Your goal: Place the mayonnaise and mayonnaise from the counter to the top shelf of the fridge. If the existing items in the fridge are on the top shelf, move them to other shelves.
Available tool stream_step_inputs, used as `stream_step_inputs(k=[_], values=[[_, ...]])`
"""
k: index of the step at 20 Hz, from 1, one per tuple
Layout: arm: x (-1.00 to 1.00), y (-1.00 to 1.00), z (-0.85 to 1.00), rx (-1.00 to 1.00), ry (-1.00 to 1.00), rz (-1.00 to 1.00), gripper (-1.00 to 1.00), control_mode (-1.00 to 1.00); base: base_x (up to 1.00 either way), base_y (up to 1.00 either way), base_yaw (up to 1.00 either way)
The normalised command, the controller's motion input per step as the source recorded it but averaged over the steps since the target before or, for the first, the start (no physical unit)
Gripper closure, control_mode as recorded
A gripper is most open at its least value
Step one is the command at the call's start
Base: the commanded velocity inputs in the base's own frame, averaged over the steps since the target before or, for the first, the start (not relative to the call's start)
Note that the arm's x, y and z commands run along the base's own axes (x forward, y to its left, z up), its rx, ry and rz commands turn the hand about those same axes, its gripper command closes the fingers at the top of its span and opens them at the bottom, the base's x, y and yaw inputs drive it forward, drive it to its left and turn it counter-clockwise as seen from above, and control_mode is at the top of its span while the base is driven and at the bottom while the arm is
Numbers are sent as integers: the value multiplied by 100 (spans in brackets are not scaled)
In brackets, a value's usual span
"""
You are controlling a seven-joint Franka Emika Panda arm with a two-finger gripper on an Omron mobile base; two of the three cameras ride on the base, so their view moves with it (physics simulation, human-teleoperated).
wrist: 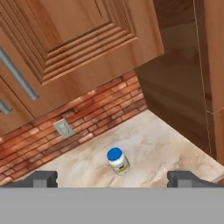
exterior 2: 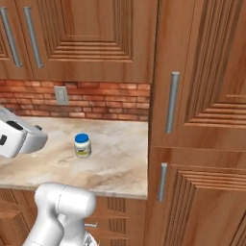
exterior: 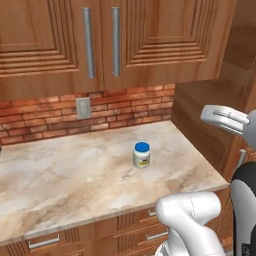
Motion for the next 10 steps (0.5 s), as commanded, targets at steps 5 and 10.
stream_step_inputs(k=[5, 10], values=[[17, -7, -7, 0, 9, 7, -100, -100, 19, -6, 4], [10, -1, -55, 0, 12, 10, -100, -100, 0, 0, 0]])
